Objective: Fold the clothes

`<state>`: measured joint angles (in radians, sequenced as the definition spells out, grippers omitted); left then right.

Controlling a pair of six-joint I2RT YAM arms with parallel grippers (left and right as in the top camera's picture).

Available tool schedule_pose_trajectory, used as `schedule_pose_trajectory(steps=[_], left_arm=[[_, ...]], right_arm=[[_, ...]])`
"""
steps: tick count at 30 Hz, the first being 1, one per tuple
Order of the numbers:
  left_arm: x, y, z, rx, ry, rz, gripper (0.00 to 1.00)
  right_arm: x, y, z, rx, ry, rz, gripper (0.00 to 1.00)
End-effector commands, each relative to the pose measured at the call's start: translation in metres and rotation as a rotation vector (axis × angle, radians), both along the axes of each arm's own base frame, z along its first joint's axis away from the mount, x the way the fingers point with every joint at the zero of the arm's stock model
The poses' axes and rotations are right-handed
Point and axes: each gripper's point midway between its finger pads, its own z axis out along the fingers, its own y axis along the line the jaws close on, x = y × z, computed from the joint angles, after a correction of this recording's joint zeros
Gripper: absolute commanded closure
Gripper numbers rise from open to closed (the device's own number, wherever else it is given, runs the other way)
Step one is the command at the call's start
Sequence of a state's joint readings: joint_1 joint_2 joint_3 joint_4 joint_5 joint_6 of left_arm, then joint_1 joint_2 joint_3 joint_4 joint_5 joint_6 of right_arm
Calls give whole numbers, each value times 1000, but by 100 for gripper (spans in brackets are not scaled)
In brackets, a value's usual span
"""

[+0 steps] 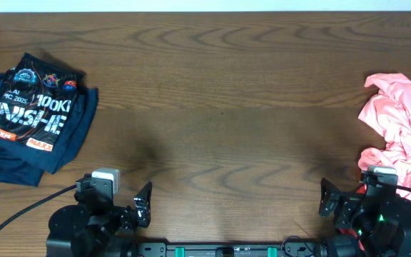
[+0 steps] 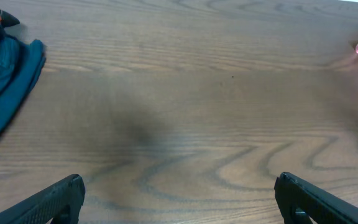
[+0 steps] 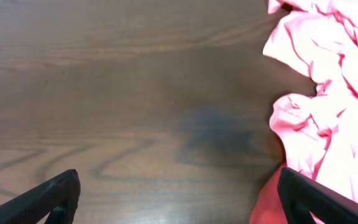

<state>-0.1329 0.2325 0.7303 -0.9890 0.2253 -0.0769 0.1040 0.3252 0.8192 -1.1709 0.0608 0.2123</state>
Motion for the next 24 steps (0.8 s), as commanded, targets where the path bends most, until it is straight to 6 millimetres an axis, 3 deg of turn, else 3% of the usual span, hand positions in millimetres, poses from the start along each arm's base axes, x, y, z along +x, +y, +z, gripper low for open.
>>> schedule_pose_trajectory(steps=[1, 5, 10, 12, 17, 21, 24], left_arm=[[-1, 1, -1, 15, -5, -3, 2], [-1, 1, -1, 15, -5, -3, 2], [-1, 1, -1, 15, -5, -3, 2], [-1, 1, -1, 15, -5, -3, 2], [-1, 1, -1, 15, -5, -3, 2], [-1, 1, -1, 15, -5, -3, 2], [-1, 1, -1, 15, -5, -3, 2]], right_arm=[[1, -2, 3, 7, -55, -15, 1], [14, -5, 3, -23, -178, -15, 1], [32, 6, -18, -73, -343, 86, 1], [50, 6, -27, -82, -371, 84, 1], [83, 6, -24, -177, -578, 104, 1], [97, 6, -34, -220, -676, 111, 1], [98, 8, -46, -208, -649, 118, 1]])
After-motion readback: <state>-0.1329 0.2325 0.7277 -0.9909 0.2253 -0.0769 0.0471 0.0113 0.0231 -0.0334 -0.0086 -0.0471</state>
